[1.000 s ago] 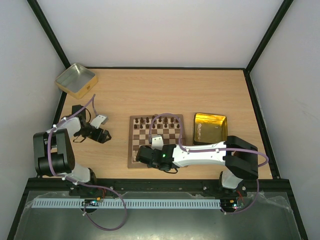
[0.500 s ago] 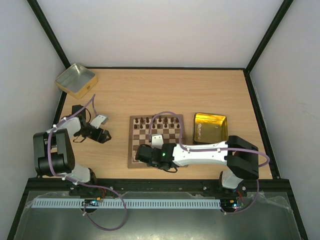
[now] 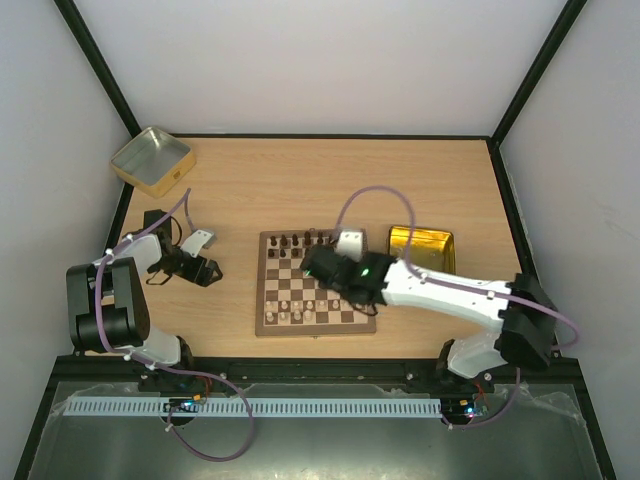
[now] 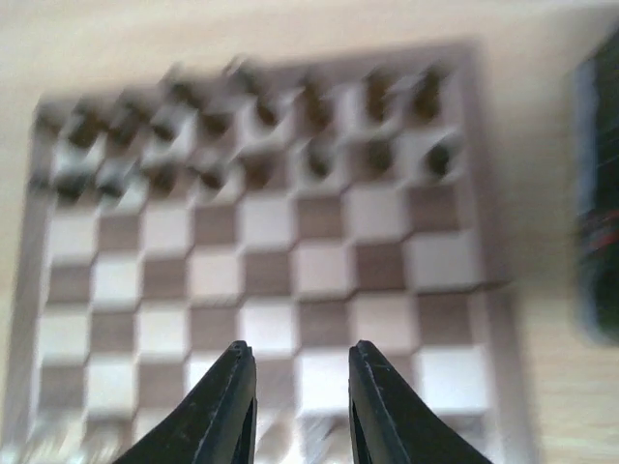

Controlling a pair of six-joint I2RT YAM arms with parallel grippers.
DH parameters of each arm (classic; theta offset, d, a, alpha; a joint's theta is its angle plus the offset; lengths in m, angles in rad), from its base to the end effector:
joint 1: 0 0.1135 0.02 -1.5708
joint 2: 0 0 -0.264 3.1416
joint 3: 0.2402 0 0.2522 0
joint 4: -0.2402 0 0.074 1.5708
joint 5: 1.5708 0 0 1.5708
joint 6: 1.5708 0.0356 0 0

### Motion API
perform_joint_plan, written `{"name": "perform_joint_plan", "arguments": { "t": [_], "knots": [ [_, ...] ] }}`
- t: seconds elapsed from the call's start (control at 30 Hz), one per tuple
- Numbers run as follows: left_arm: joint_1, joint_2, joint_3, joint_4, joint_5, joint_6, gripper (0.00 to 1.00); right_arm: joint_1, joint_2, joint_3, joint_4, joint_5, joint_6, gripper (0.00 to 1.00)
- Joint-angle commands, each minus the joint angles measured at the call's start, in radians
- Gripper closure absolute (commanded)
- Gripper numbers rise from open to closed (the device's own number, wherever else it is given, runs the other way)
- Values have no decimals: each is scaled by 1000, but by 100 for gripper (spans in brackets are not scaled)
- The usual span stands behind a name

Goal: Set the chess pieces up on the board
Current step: Place the chess piece on the chessboard, then pick up the chess piece from the storage box.

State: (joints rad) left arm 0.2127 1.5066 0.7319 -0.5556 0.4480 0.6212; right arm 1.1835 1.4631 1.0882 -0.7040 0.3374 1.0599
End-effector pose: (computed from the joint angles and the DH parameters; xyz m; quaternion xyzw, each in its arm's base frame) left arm 0.2431 0.0367 0.1454 0.2224 0.9424 -0.1543 0.1963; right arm 0.1213 0.2662 0.2473 -0.0182 0.9568 0.1455 0.2509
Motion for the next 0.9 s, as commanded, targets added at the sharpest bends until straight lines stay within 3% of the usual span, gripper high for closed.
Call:
{"name": "perform_joint_plan", "arguments": {
  "t": [0.0, 0.17, 0.33, 0.87],
  "knots": [
    [4, 22, -33, -68, -22, -1, 16, -190, -100, -54, -68, 94, -88, 74],
    [4, 9, -36, -65, -25, -3, 16, -471, -156, -106, -5, 37, -196, 74],
    [3, 18, -34, -68, -22, 0, 16, -670, -137, -150, 93, -107, -281, 74],
    [3, 26, -31, -72, -12, 7, 16, -764, -55, -212, 190, -194, -361, 74]
  ]
}}
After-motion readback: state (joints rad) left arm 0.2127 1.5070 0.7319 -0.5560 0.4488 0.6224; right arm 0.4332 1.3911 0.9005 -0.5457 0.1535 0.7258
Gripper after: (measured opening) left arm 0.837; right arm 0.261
